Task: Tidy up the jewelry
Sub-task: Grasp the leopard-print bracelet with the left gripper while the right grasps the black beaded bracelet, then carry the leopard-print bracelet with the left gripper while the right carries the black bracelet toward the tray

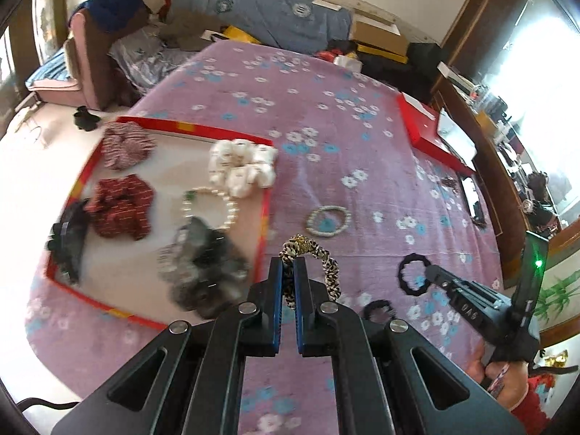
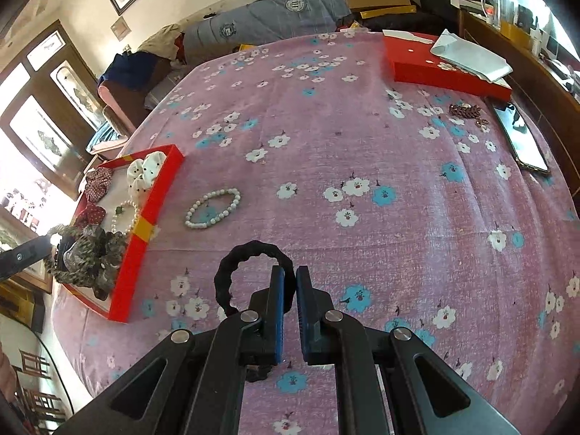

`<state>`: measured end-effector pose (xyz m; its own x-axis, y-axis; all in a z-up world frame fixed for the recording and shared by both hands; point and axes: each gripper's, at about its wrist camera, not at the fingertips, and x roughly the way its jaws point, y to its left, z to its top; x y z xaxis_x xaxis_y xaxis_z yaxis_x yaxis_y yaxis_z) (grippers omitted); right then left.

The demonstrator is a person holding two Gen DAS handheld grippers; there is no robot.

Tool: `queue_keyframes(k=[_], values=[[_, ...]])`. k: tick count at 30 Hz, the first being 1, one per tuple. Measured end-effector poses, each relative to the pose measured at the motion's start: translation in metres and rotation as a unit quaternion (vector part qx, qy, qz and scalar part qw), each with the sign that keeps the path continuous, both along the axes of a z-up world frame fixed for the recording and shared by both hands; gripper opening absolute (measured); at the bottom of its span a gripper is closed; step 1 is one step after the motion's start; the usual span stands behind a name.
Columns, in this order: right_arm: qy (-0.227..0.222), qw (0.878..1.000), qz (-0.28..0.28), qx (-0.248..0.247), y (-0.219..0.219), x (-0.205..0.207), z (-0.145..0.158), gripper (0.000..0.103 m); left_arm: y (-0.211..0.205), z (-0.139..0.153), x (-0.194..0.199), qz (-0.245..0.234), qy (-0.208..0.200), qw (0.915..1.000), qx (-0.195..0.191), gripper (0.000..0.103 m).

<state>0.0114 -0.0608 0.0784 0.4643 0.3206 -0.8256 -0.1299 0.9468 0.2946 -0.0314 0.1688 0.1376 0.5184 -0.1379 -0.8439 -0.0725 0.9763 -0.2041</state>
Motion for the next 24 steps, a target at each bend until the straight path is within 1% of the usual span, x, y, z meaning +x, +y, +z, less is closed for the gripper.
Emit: queue_keyframes(k=[4, 11, 17, 24], values=[[-0.001, 1.0, -0.007, 0.006, 0.001, -0.006, 0.005, 0.007, 0.014, 0.003, -0.013, 0.008, -0.001, 0.9998, 0.016, 0.005], [-0.012, 1.0, -0.002, 0.016, 0.009, -0.02, 0.019, 0.008, 0.008, 0.009, -0.02, 0.008, -0.004, 0.9985, 0.054, 0.005], [-0.026, 0.999, 0.016, 0.019, 0.019, -0.032, 0.034, 0.008, -0.008, 0.017, -0.027, 0.004, -0.013, 0.9922, 0.124, 0.005], [-0.043, 0.998, 0.04, 0.023, 0.028, -0.04, 0.046, 0.008, -0.018, 0.024, -0.039, 0.011, -0.022, 0.9873, 0.157, 0.005]])
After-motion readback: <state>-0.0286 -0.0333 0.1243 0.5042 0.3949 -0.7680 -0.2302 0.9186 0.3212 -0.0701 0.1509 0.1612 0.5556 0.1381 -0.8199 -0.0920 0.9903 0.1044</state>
